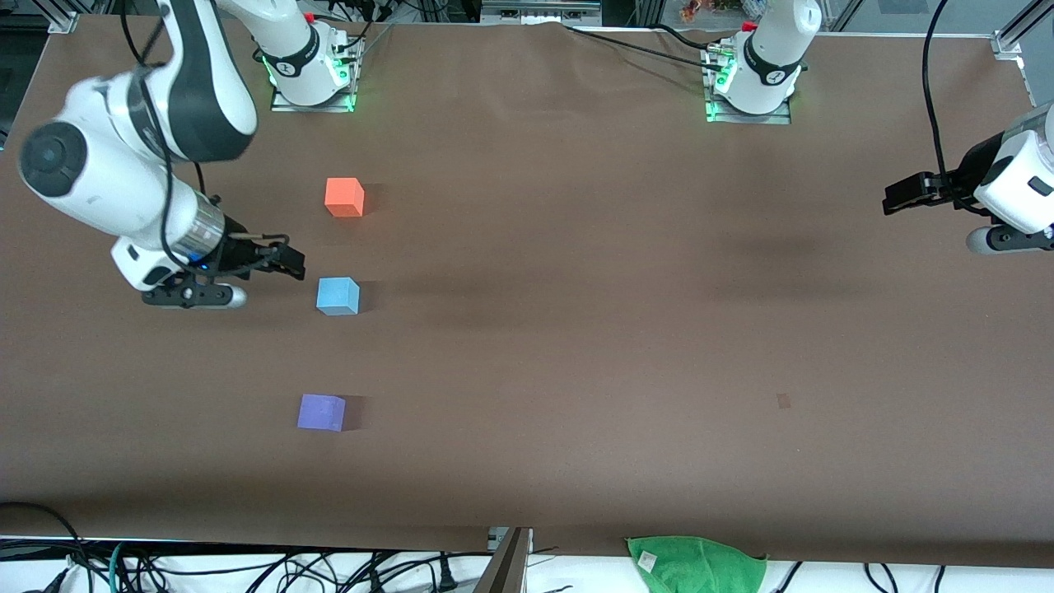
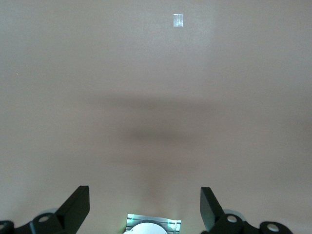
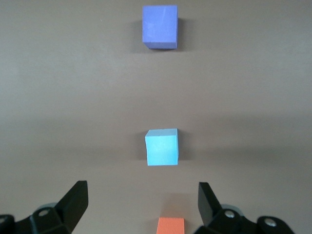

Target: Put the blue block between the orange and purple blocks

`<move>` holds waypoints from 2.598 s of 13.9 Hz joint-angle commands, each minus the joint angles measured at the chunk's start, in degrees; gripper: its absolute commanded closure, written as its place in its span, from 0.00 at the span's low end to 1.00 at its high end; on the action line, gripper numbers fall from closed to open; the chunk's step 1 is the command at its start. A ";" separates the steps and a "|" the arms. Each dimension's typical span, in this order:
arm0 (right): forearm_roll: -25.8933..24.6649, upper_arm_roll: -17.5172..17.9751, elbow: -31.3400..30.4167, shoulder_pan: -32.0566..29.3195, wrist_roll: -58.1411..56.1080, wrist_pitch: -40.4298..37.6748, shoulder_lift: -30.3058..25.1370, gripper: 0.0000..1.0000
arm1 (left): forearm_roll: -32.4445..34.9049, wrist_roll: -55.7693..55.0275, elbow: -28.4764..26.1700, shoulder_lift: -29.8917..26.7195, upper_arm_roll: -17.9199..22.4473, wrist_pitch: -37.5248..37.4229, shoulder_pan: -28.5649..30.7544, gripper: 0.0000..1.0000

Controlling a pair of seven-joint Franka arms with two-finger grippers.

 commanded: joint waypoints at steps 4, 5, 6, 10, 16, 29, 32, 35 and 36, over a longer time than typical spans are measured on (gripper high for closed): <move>-4.81 1.18 6.93 -0.22 0.83 -10.58 -4.30 0.00 | -1.21 1.40 -0.05 -0.25 0.14 0.09 0.30 0.00; -4.72 1.27 9.05 -0.92 0.22 -12.35 -3.95 0.00 | -1.21 1.40 -0.05 -0.25 0.14 0.09 0.29 0.00; -4.72 1.44 10.03 -1.80 -0.74 -12.98 -3.77 0.00 | -1.21 1.40 -0.05 -0.25 0.14 0.09 0.29 0.00; -5.68 10.29 13.45 -11.97 -1.01 -17.80 -3.68 0.00 | -1.21 1.40 -0.05 -0.25 0.14 0.09 0.29 0.00; -7.27 20.87 15.22 -24.48 -0.93 -23.61 -4.30 0.00 | -1.21 1.40 -0.05 -0.25 0.14 0.09 0.38 0.00; -12.53 19.90 18.12 -24.13 -3.03 -24.32 -3.68 0.00 | -1.29 1.49 -0.05 -0.25 0.14 0.09 0.47 0.00; -12.63 20.08 18.12 -23.69 -2.16 -24.67 -3.60 0.00 | -1.30 1.49 -0.05 -0.16 0.14 0.09 0.47 0.00; -12.63 19.99 18.12 -22.55 -0.59 -24.93 -3.68 0.00 | -1.21 1.49 -0.05 -0.25 0.14 0.09 0.47 0.00; -12.55 19.99 18.03 -22.55 0.21 -25.02 -3.68 0.00 | -1.29 1.49 -0.05 -0.17 0.14 0.09 0.47 0.00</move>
